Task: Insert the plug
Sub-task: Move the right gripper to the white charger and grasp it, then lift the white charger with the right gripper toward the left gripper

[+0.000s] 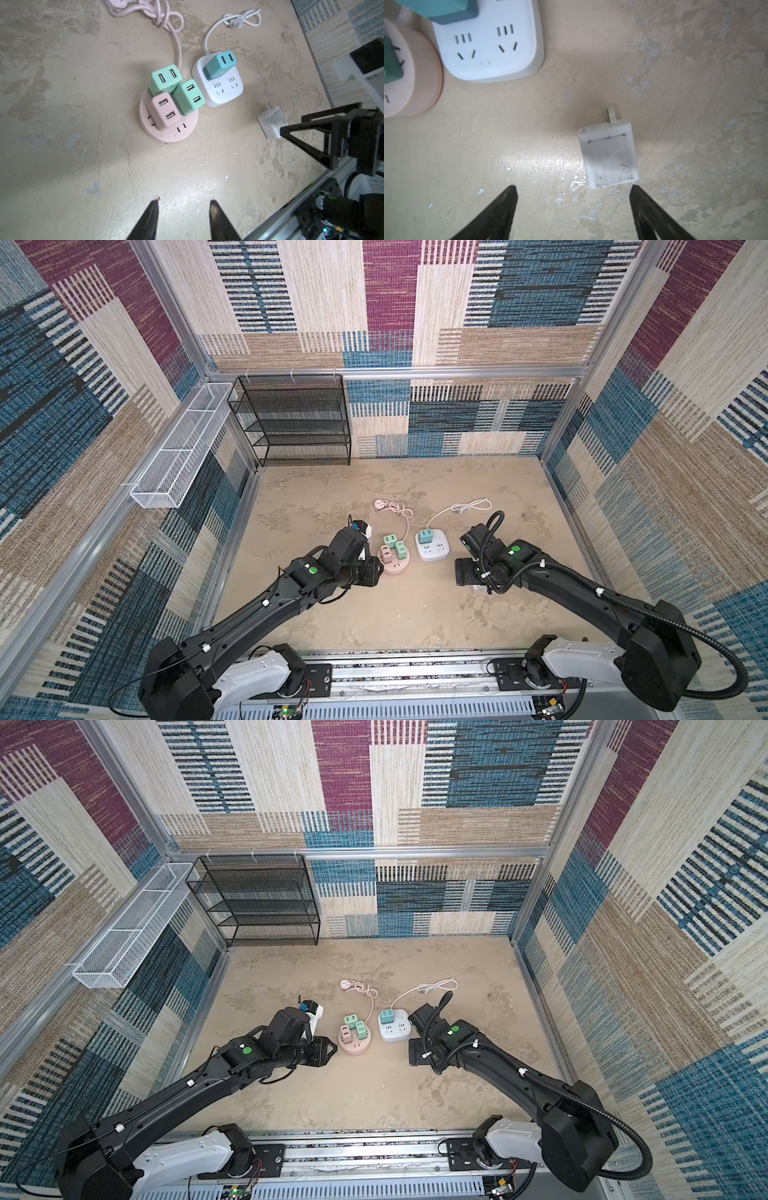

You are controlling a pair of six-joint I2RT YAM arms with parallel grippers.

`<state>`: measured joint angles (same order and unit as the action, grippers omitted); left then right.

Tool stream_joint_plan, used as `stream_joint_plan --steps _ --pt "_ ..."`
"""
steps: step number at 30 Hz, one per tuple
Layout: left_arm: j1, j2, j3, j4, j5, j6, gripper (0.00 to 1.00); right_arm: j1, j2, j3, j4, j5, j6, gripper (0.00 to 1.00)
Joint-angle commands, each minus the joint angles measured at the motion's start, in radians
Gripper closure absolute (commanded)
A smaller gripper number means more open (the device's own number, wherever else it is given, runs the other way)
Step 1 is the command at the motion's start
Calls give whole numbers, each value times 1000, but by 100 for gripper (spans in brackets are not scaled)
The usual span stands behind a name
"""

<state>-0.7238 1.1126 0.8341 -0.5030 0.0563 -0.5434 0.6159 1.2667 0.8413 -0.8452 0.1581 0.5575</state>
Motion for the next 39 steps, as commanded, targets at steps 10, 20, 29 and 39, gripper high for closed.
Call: stream_joint_plan --steps 10,20,29,39 --pt "1 -3 -11 39 14 -4 55 -8 163 -14 39 60 78 16" --pt "8 10 -7 46 27 1 55 -23 187 -39 130 18 48 21" --pt "11 28 -3 54 43 1 55 -22 208 -55 156 -10 55 28" --pt "15 26 10 43 45 7 56 -22 171 -29 141 -11 46 98"
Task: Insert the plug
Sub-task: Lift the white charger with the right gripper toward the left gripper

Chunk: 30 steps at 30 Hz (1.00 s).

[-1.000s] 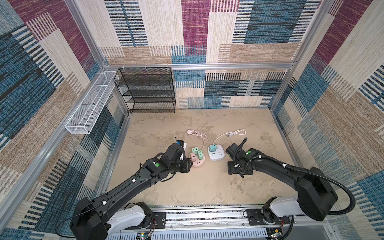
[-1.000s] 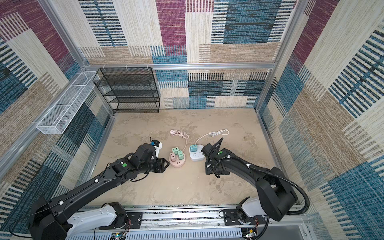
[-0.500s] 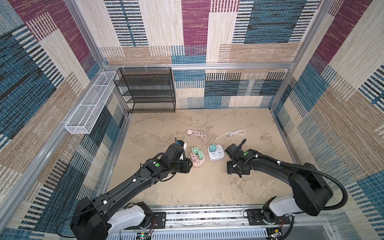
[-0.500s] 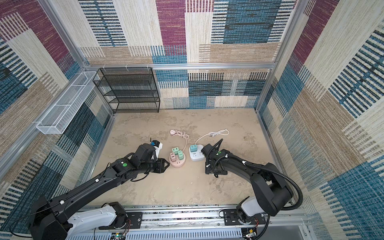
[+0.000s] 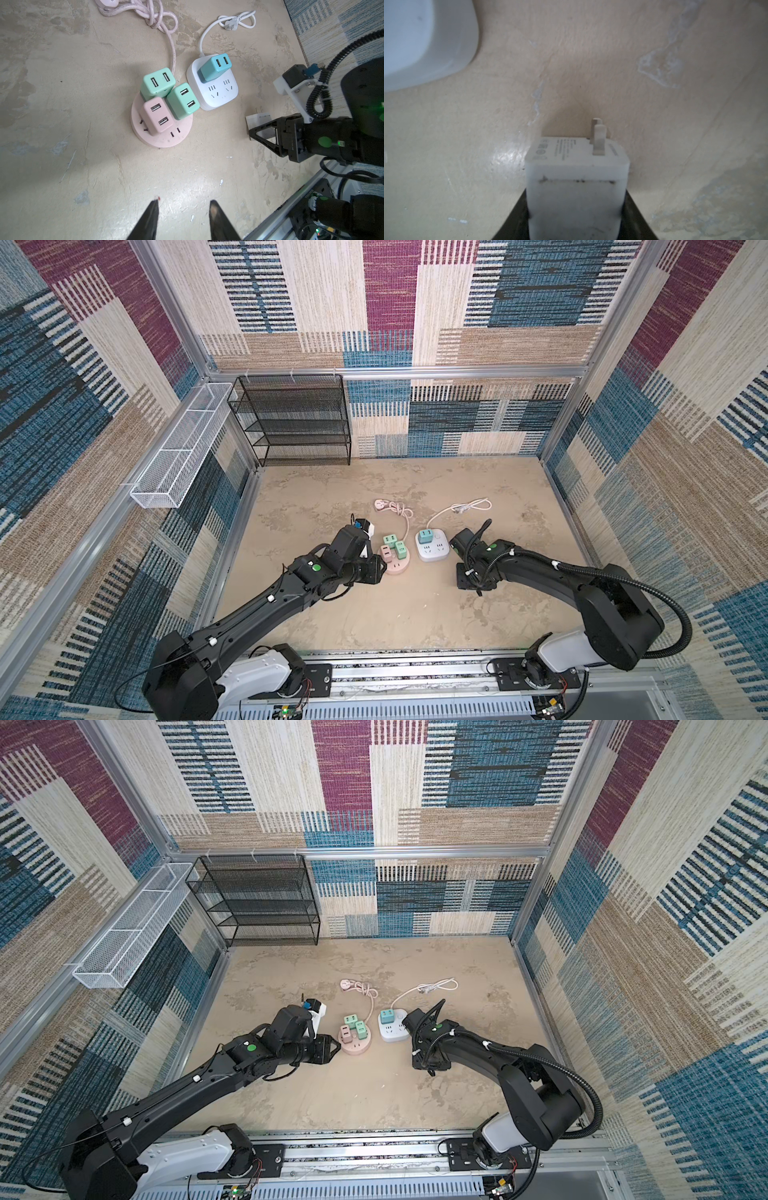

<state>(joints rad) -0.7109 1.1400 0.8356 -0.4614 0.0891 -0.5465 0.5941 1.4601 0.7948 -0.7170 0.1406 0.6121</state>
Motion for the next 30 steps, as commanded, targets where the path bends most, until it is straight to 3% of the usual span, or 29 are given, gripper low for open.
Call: stream_joint_plan --steps 1,11,17,30 --pt "1 -3 13 -3 12 10 56 0 -41 20 20 1 -12 100" --pt "4 2 45 -6 -2 19 56 158 -452 -104 270 136 -74 100" --pt "6 10 52 14 31 17 55 274 -503 -126 315 203 -174 100" --pt "4 -63 3 101 172 -8 47 358 -540 -134 413 83 -377 100"
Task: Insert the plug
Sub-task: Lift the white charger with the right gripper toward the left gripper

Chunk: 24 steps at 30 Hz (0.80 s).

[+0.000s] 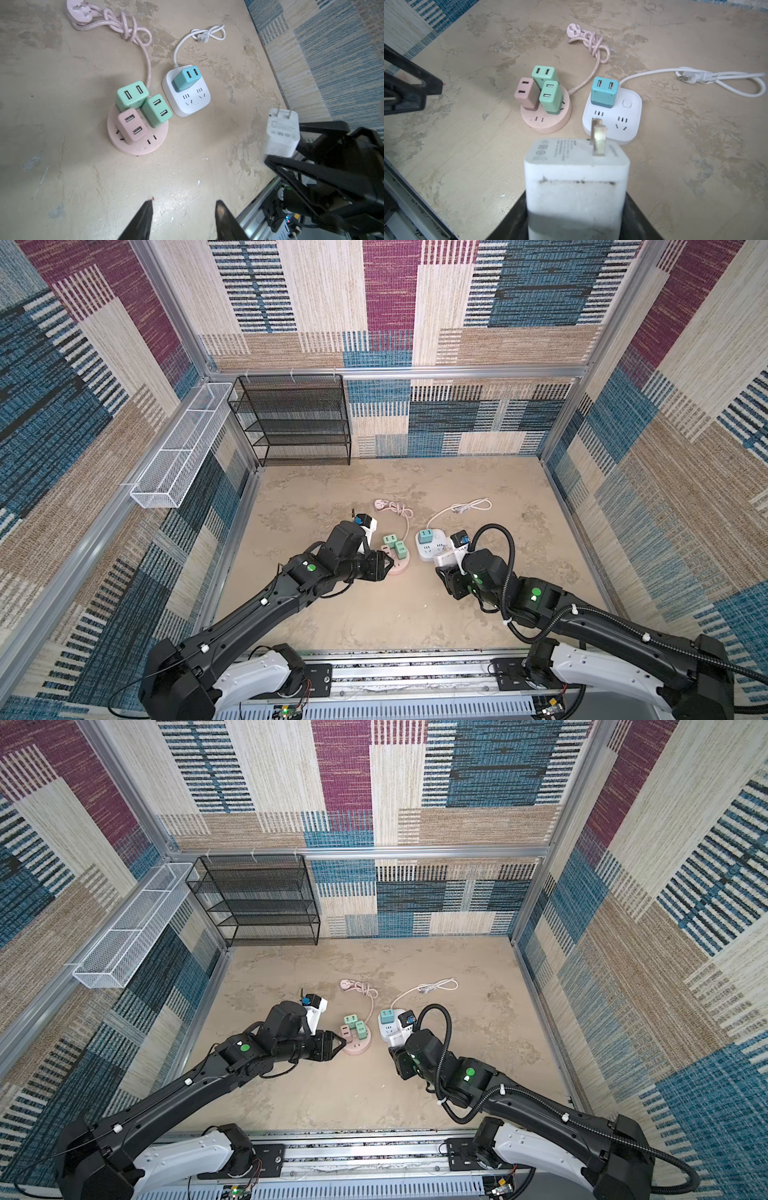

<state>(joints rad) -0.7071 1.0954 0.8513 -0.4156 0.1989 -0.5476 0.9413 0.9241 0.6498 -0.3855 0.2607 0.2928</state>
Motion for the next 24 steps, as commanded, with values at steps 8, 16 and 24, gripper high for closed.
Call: stream_joint_plan --steps 8,16,24 --pt "0 -70 -40 91 143 0 45 65 61 72 84 -80 -145 100" --pt "0 -95 -55 143 249 -28 44 79 163 157 40 -111 -187 100" --pt "3 -92 -91 281 361 -123 43 81 175 183 35 -120 -211 100"
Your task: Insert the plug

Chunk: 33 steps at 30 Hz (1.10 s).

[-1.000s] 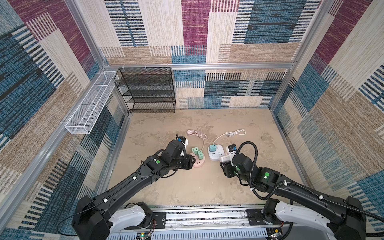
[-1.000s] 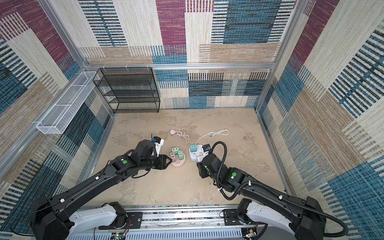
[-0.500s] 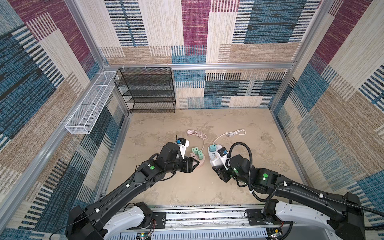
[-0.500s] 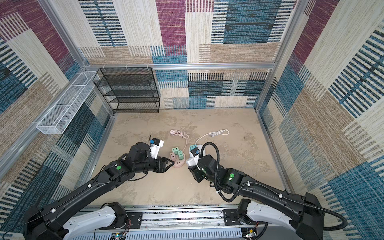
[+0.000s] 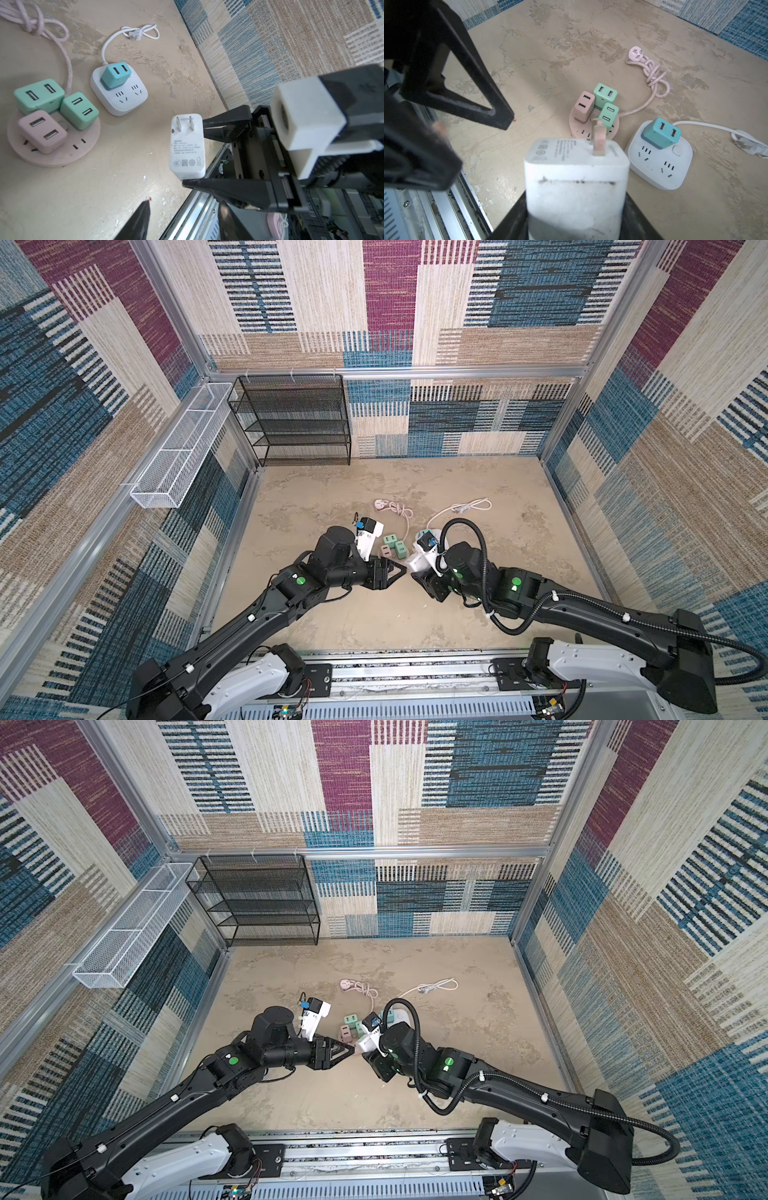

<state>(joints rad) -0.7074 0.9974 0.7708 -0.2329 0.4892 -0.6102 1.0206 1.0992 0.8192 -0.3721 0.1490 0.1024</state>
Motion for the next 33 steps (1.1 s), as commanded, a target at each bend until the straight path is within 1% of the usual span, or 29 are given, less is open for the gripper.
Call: stream_joint_plan --steps 1,3,5,8,10,18,22,33 --pt "2 11 -15 123 81 -77 43 3 -2 12 21 -5 -23 100" --pt "3 25 -21 151 81 -102 43 2 -7 12 27 -12 -29 100" --pt "2 36 -33 192 116 -127 44 2 -9 15 29 -20 -33 100" --pt "3 52 -54 260 130 -170 46 2 -17 12 35 -31 -34 100" --pt "3 63 -57 275 132 -182 46 2 -32 2 47 -41 -33 100" --pt "4 95 -39 274 115 -189 48 4 -42 -3 47 -83 -29 100" --pt "4 111 -34 278 114 -190 50 6 -45 -2 45 -72 -32 100" --pt "4 122 -28 251 99 -182 50 6 -20 13 57 -74 -32 100"
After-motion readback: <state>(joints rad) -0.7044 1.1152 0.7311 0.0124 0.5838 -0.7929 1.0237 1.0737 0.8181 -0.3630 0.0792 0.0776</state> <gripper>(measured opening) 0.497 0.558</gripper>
